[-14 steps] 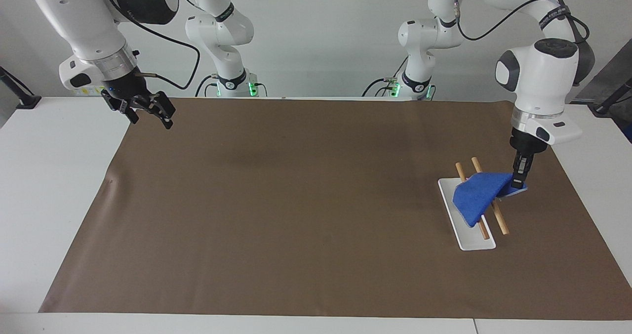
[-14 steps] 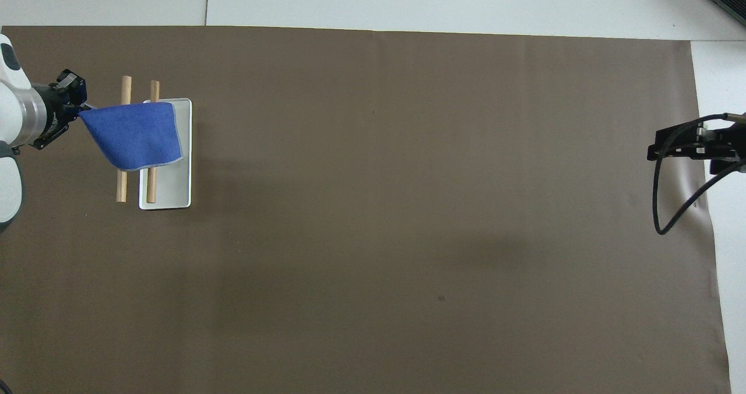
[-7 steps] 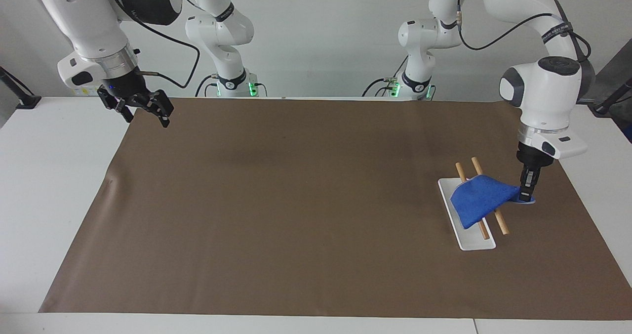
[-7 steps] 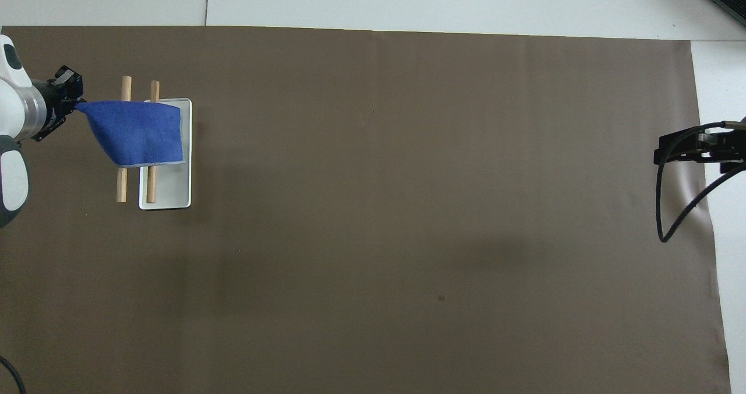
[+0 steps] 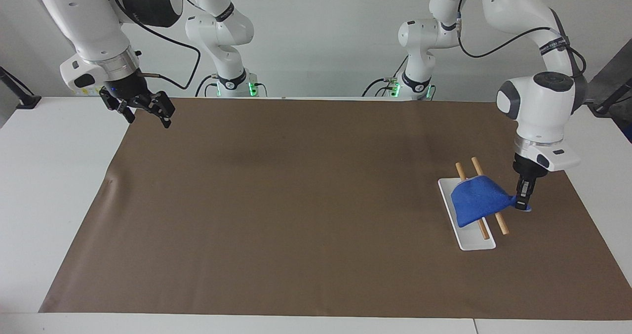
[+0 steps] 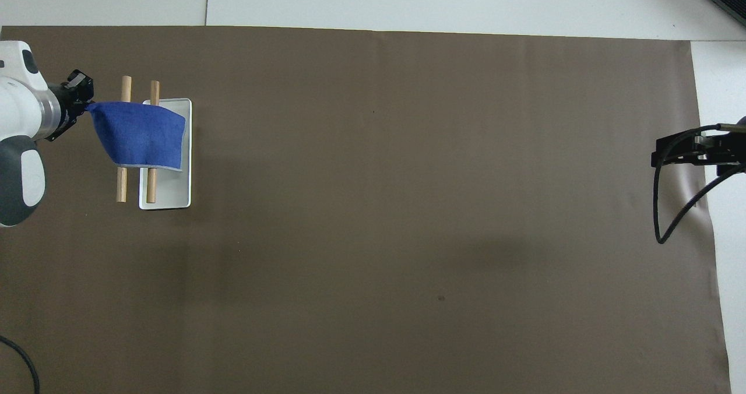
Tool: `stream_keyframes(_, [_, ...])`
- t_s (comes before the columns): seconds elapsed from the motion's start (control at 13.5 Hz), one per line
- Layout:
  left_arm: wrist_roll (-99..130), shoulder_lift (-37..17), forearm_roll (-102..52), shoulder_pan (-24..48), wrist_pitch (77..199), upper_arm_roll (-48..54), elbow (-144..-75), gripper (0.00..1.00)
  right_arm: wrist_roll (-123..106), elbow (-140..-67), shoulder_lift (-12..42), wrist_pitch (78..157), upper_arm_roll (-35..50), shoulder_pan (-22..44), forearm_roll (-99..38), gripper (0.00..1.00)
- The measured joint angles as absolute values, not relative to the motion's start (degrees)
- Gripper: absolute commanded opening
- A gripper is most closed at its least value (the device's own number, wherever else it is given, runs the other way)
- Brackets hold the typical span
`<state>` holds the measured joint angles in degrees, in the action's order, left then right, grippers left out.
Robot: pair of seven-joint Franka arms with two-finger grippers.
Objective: Right arm passes towel to left arm to hang
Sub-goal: 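Drape the towel over the wooden dowels with the left gripper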
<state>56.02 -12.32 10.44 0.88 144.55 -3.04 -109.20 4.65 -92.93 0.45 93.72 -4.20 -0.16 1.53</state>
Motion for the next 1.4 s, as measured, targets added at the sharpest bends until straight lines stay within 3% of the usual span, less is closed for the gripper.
stream_keyframes(0.52, [56.01,-15.65,10.44,1.02,147.79,-2.96,-109.32,0.0,4.64,-92.95,0.38,94.09,-4.34,-0.34,1.53,1.0])
stream_keyframes(0.74, [56.0,-16.23,10.44,1.03,149.22,-2.95,-109.26,0.58,4.64,-92.96,0.38,95.02,-4.34,-0.12,1.53,1.0])
stream_keyframes(0.89, [55.99,-16.24,10.44,1.03,149.29,-2.96,-109.11,0.7,4.64,-92.96,0.38,95.06,-4.43,-0.12,1.53,1.0])
stream_keyframes(1.18, [55.84,-16.65,10.44,0.98,147.16,-3.07,-106.61,0.69,4.64,-92.98,0.38,95.06,-4.82,-0.17,1.53,1.0])
stream_keyframes(1.4, [52.68,-17.69,10.48,0.97,137.12,-3.07,-100.02,0.64,4.64,-93.0,0.38,95.06,-4.82,-0.15,1.53,1.0])
